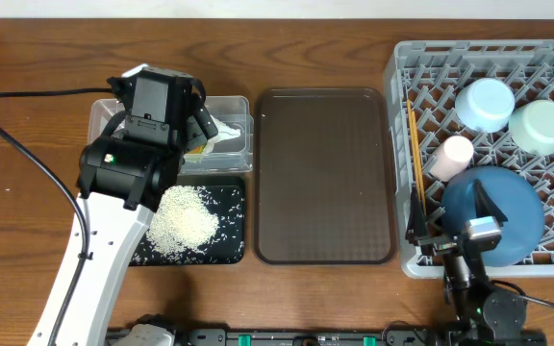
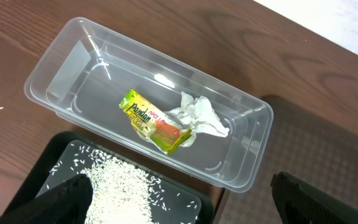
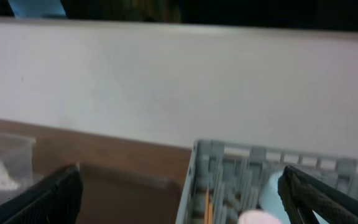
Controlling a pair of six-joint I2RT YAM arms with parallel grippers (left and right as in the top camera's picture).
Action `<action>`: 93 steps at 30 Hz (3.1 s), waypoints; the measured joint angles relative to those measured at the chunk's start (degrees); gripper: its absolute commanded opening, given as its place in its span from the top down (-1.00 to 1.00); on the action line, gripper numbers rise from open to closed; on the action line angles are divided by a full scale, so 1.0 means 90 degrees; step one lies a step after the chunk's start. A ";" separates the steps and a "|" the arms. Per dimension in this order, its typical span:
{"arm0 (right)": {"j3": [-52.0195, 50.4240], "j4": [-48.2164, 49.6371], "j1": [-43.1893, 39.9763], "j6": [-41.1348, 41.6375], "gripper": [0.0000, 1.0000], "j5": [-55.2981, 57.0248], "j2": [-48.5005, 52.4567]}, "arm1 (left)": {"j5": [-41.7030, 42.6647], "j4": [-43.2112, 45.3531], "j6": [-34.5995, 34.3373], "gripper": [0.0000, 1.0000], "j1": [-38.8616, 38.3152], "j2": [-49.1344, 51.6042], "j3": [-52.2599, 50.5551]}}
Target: Sort waste into correct bins and load items into the dishwasher rack
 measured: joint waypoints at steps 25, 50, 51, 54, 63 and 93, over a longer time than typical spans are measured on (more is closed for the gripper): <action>-0.0002 -0.1588 0.0000 -0.0525 -0.99 0.0753 0.0007 | 0.0000 0.0000 0.0000 -0.89 0.0000 0.0000 0.0000; -0.0002 -0.1588 0.0000 -0.0544 -0.98 0.0794 0.0007 | 0.0000 0.0000 0.0000 -0.90 0.0000 0.0000 0.0000; -0.0002 -0.1588 0.0000 -0.0544 -0.99 0.0797 0.0007 | 0.0000 -0.0002 0.0000 -0.89 0.0000 0.0000 0.0000; -0.0002 -0.1588 0.0000 -0.0542 -0.98 0.0794 0.0007 | 0.0000 -0.0002 0.0000 -0.89 0.0000 0.0000 0.0000; -0.0002 -0.1588 0.0000 -0.0544 -0.98 0.0797 0.0007 | 0.0000 0.0000 0.0000 -0.89 0.0000 0.0000 0.0000; -0.0002 -0.1588 0.0000 -0.0544 -0.99 0.0818 0.0007 | 0.0000 -0.0029 0.0000 -0.89 0.0000 -0.2917 -0.2662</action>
